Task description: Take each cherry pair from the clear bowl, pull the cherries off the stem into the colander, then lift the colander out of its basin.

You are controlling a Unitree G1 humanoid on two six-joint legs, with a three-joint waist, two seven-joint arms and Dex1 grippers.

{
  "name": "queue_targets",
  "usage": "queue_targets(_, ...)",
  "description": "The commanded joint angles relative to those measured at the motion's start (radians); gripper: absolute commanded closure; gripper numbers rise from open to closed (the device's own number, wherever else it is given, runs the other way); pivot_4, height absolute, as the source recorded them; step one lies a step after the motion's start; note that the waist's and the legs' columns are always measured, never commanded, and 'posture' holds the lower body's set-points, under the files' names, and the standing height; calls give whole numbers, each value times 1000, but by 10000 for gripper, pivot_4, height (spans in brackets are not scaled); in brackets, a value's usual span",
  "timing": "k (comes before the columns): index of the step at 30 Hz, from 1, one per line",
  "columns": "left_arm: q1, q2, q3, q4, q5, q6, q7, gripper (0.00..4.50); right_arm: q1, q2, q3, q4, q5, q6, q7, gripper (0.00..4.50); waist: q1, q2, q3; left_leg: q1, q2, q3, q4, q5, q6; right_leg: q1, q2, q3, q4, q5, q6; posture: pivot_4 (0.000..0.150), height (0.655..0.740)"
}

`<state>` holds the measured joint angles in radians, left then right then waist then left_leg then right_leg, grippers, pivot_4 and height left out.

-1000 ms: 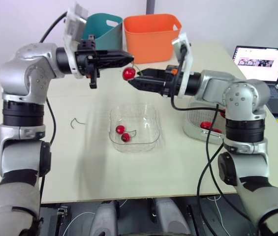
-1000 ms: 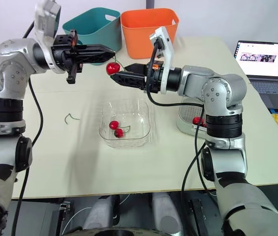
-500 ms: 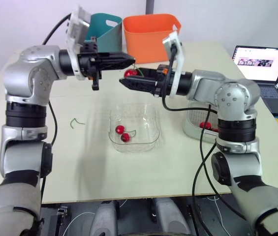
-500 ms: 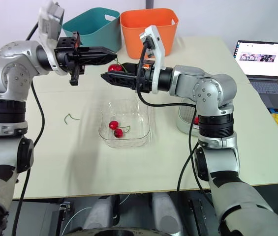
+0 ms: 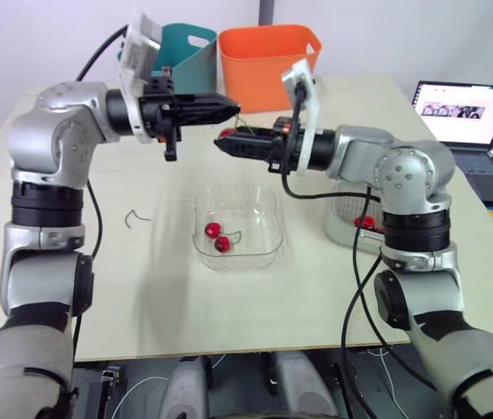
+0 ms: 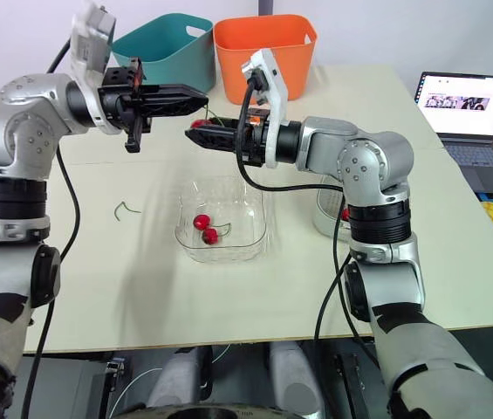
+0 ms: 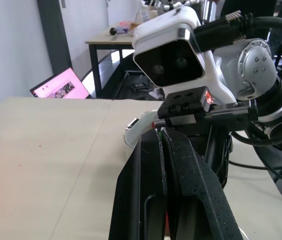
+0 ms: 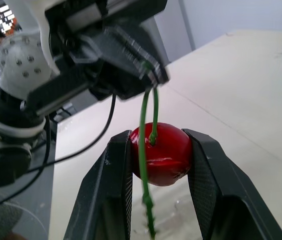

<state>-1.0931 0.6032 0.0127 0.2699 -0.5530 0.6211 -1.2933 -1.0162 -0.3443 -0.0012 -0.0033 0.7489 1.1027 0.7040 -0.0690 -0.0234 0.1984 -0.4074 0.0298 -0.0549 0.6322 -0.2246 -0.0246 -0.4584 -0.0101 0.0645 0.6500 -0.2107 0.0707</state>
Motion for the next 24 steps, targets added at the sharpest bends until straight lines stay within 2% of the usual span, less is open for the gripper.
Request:
queue_targets(1,-44,-2,33,-5,-11,-12,17,45000,22,-25,52,-59,-21,-11,27,32732,0,0,0,0,0,0,0,0,0,0,0,0,0,0,0,1500,7400)
queue_targets(8,-41,-4,42,-6,-17,-8,26,45000,93,-61,123,-107,-55,-13,49,32732,0,0,0,0,0,0,0,0,0,0,0,0,0,0,0,1500,7400)
queue_targets(14,-21,14,26,-14,5,-25,17,45000,114,-103,90,-140,-43,-6,60,32732,0,0,0,0,0,0,0,0,0,0,0,0,0,0,0,1500,7400)
queue_targets(17,12,35,-8,-14,61,-84,2,45000,136,-194,28,-167,-34,-12,89,32732,3,0,0,0,0,0,0,0,0,0,0,0,0,0,0,1500,7400)
queue_targets(24,70,30,0,-48,43,-59,4,45000,227,-485,-76,-80,-141,-133,163,32732,14,0,0,0,-1,0,0,0,0,0,-1,0,-1,0,0,1500,7400)
